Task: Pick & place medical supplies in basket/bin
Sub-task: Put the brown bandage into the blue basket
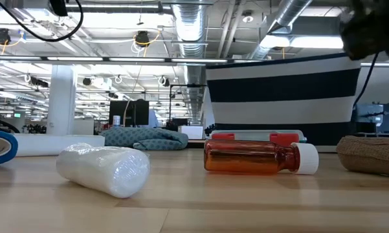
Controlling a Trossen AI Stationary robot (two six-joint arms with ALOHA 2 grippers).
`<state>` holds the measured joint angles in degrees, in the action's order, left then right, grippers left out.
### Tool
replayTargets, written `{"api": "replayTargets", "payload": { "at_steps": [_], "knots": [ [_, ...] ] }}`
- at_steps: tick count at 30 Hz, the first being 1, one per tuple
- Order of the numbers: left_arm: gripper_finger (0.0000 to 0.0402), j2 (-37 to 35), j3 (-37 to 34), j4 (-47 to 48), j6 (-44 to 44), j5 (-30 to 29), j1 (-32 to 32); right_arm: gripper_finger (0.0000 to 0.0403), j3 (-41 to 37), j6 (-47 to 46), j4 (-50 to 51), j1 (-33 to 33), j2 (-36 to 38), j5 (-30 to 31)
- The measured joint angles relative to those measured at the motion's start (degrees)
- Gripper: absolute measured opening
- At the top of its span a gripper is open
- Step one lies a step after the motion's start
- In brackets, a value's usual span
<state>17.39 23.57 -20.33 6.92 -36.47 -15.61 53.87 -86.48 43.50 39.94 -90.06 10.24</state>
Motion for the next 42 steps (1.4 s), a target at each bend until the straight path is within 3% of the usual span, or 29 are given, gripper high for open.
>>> {"api": "replayTargets", "payload": {
  "at_steps": [16,28,34,42],
  "knots": [
    [0.0138,0.00,-0.02,0.36,3.03,0.00,-0.01,0.0197,0.21,7.83,-8.74,-4.16,-7.36,-5.29],
    [0.0138,0.00,-0.04,1.86,3.43,-0.28,-0.01,0.0047,-0.04,13.63,-12.45,-4.27,-6.99,-6.67],
    [0.0138,0.00,-0.04,3.10,3.43,-0.39,-0.01,0.0054,-0.20,13.51,-12.00,-3.37,-4.56,-8.21],
    [0.0138,-0.02,-0.05,3.42,3.43,-0.42,-0.01,0.0053,-0.13,13.43,-9.98,-1.62,1.55,-5.01]
  ]
}}
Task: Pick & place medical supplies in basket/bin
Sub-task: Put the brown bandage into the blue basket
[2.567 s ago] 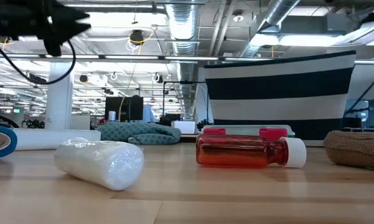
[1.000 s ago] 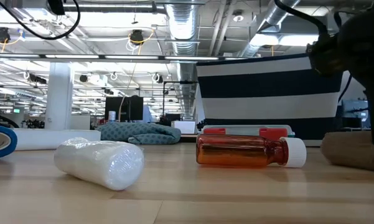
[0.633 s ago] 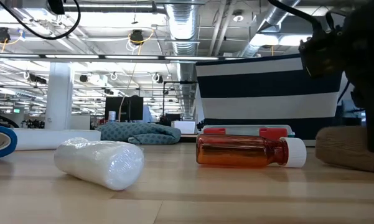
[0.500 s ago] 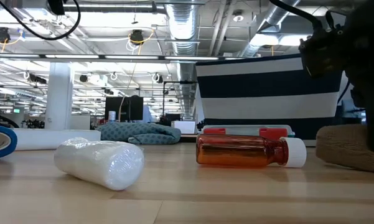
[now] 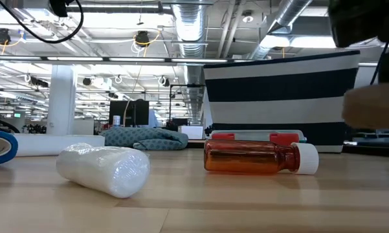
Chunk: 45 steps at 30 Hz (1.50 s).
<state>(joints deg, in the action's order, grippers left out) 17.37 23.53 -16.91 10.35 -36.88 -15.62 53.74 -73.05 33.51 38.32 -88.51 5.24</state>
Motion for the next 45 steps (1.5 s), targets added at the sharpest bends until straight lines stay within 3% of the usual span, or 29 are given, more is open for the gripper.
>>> {"api": "replayTargets", "payload": {
  "at_steps": [6,12,20,24,28,31,37,45],
  "knots": [
    [0.0138,0.00,-0.02,0.02,0.00,0.00,0.00,0.0053,0.00,2.70,1.13,1.10,7.01,4.31],
    [0.0138,0.00,-0.02,0.27,-0.02,0.00,0.01,0.0052,0.00,11.80,0.34,1.06,17.37,14.03],
    [0.0138,0.00,-0.02,0.73,0.02,0.00,0.00,0.0052,0.11,38.63,0.31,-1.67,34.53,40.09],
    [0.0138,0.00,-0.02,-0.63,0.00,0.00,0.00,0.0052,0.15,49.37,0.36,-8.16,41.14,55.08],
    [0.0138,0.00,-0.02,-0.57,0.60,-0.54,0.01,0.0052,0.15,59.75,0.91,-18.61,44.39,64.27],
    [0.0138,0.00,-0.02,-0.57,0.90,-2.43,0.00,0.0052,0.15,63.98,0.96,-28.49,44.76,63.20],
    [0.0138,0.00,-0.02,-0.54,1.31,-3.67,0.02,0.0058,0.13,64.54,2.66,-47.41,41.78,48.36],
    [0.0138,0.00,-0.02,-0.52,1.33,-3.64,0.00,0.0087,0.11,67.33,3.03,-65.99,30.33,38.33]
  ]
}}
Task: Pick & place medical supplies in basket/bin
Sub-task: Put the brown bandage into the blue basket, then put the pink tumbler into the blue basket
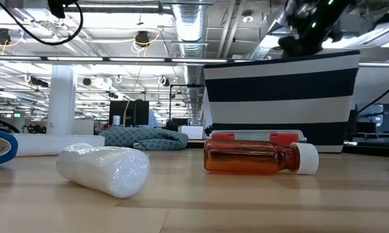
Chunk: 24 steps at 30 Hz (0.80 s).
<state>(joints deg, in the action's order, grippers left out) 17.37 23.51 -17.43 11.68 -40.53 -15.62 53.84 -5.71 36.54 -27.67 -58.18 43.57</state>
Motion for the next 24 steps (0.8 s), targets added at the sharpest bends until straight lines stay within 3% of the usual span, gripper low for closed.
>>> {"api": "replayTargets", "payload": {
  "at_steps": [13,18,24],
  "knots": [
    [0.0138,0.00,-0.02,4.81,-0.89,0.30,0.02,0.0164,0.54,6.20,-1.87,-14.12,-17.28,-22.58],
    [0.0138,0.00,-0.02,6.65,-1.48,1.17,0.00,0.0199,4.97,6.19,-1.26,-16.72,-19.38,-22.84],
    [0.0138,0.02,-0.02,7.10,-1.48,1.13,0.00,0.0212,14.29,5.63,6.19,-14.89,-19.44,-22.76]
  ]
}}
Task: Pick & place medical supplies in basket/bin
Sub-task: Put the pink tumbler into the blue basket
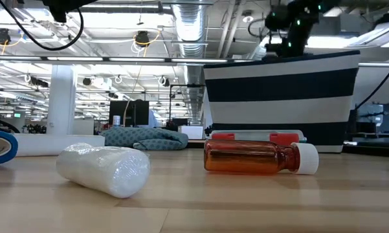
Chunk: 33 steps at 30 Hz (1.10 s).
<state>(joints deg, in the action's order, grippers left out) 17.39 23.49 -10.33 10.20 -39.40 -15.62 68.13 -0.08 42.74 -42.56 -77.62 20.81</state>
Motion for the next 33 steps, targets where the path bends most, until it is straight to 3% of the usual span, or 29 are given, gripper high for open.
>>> {"api": "replayTargets", "payload": {
  "at_steps": [4,11,18,24,33],
  "knots": [
    [0.0138,0.00,0.00,0.30,-0.02,0.00,0.01,0.0206,8.24,-2.46,10.84,4.59,0.03,-0.08],
    [0.0138,0.00,0.00,0.92,-1.77,-0.02,0.00,0.0199,20.87,-8.94,28.26,18.86,0.06,-0.35],
    [0.0138,0.00,0.00,1.21,-3.32,0.00,0.00,0.0199,29.09,-30.22,46.63,37.42,0.11,-1.98],
    [0.0138,-0.01,0.00,4.70,-4.46,-0.02,0.01,0.0194,27.44,-43.63,46.60,56.23,-0.08,-18.52],
    [0.0138,-0.04,0.00,7.50,-11.96,0.07,-0.07,0.0193,26.19,-74.55,46.43,82.97,-6.60,-17.81]
  ]
}}
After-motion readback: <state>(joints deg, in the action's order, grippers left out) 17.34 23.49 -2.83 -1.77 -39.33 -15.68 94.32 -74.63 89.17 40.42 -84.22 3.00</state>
